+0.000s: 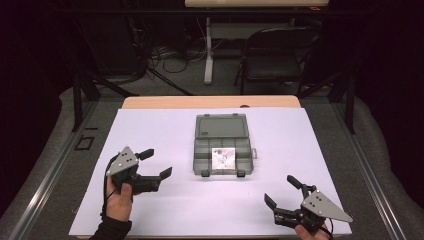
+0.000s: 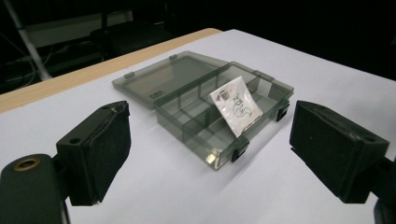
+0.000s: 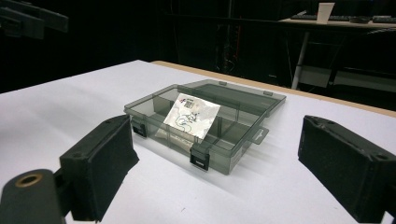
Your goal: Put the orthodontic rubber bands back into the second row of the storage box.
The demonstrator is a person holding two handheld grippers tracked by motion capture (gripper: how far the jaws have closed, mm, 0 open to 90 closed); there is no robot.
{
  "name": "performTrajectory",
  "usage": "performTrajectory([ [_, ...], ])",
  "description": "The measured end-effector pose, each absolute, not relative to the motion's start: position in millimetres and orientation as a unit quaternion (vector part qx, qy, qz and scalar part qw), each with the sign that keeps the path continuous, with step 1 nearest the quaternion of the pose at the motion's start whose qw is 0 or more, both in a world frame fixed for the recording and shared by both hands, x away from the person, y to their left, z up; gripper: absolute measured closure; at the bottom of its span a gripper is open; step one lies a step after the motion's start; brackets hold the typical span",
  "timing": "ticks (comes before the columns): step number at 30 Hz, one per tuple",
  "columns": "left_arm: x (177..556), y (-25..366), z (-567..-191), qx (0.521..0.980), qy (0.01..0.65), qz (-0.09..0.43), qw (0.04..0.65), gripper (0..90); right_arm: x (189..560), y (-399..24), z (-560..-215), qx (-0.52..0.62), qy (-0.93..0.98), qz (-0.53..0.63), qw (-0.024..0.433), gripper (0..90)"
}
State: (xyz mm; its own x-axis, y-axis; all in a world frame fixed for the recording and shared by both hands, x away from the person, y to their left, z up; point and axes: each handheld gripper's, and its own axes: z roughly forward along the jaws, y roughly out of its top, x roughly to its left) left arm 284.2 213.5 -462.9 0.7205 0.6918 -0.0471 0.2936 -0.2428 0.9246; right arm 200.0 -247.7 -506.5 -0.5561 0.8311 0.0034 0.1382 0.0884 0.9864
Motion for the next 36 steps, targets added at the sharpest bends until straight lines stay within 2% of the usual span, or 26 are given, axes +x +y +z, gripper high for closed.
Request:
performTrajectory([
  [9, 268, 233, -471, 0.755, 0.335, 0.199, 0.528, 8.7, 200, -248, -506, 0.358, 0.674, 0.571, 0.304, 10.0],
  [15, 260, 240, -475, 0.752, 0.332, 0.203, 0.532, 0.4, 200, -248, -506, 0.357, 0.674, 0.570, 0.305, 9.9],
  [26, 256, 255, -484, 0.726, 0.353, 0.198, 0.556, 0.5, 200, -248, -506, 0.359, 0.673, 0.571, 0.305, 10.0],
  [36, 260, 253, -492, 0.737, 0.355, 0.193, 0.542, 0.5, 201, -248, -507, 0.357, 0.675, 0.569, 0.304, 10.0],
])
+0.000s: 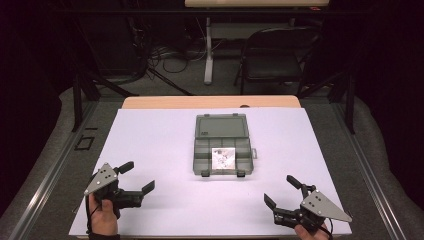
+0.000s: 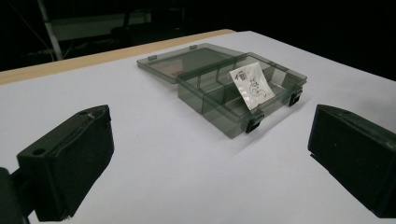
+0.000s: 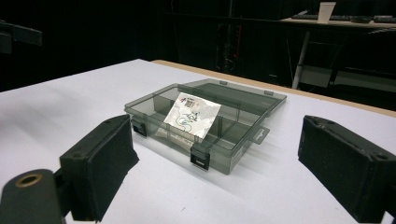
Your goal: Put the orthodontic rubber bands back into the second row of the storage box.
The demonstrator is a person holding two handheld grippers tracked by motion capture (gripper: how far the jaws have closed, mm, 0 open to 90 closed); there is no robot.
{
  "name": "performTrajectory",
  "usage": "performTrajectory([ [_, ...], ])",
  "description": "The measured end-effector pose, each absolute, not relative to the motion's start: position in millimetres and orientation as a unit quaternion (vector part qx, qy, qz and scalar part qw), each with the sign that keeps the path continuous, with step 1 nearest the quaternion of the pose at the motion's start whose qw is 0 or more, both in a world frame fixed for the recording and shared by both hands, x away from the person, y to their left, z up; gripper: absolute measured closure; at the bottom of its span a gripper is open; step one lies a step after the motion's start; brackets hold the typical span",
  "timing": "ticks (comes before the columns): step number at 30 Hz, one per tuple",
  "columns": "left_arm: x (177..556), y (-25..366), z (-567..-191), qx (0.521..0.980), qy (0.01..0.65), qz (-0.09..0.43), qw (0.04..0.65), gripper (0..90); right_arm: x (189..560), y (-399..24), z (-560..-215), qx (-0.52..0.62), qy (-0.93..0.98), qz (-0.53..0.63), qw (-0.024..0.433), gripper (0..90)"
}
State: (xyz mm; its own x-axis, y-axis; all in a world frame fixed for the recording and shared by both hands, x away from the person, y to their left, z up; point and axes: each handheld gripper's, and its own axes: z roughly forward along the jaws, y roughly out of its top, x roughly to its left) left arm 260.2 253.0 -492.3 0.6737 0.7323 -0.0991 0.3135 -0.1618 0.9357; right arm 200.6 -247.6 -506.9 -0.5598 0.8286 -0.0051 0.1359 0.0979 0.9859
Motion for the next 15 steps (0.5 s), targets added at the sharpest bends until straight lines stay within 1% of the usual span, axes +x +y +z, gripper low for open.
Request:
performTrajectory([
  [15, 262.0, 255.4, -493.6, 0.741, 0.356, 0.200, 0.533, 0.5, 201.2, -248.1, -507.0, 0.356, 0.677, 0.568, 0.305, 10.0],
])
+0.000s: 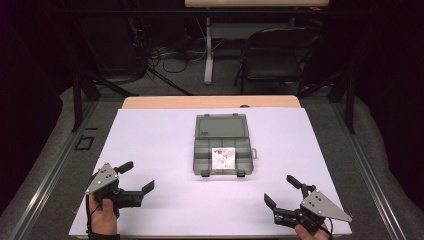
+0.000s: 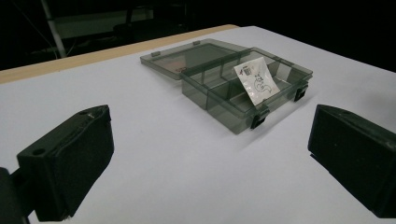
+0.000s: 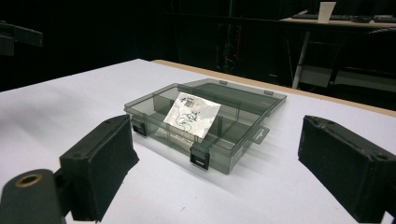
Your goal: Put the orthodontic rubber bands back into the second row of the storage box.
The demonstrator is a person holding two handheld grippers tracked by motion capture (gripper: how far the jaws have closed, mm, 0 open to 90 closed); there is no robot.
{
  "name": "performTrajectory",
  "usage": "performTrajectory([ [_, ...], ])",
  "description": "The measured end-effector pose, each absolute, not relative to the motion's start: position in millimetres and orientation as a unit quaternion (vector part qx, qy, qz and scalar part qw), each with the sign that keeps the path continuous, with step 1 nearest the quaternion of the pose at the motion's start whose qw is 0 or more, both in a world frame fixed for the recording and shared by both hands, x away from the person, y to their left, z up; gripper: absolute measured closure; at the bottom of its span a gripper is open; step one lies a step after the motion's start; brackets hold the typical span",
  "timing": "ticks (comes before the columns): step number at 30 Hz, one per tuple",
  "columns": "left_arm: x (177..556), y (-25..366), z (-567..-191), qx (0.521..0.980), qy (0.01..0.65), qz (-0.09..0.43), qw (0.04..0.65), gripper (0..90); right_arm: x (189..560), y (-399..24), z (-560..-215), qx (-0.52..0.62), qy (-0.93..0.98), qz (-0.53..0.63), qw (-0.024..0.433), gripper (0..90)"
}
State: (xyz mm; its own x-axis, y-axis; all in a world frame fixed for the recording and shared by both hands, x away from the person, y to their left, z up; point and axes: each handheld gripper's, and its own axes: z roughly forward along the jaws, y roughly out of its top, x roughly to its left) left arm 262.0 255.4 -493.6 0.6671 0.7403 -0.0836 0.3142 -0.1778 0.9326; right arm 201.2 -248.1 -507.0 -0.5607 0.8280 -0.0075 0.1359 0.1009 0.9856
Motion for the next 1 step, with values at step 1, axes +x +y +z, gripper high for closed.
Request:
performTrajectory([
  [1, 262.4, 255.9, -493.8, 0.741, 0.357, 0.200, 0.533, 0.5, 201.1, -248.0, -507.2, 0.358, 0.676, 0.568, 0.304, 9.9],
])
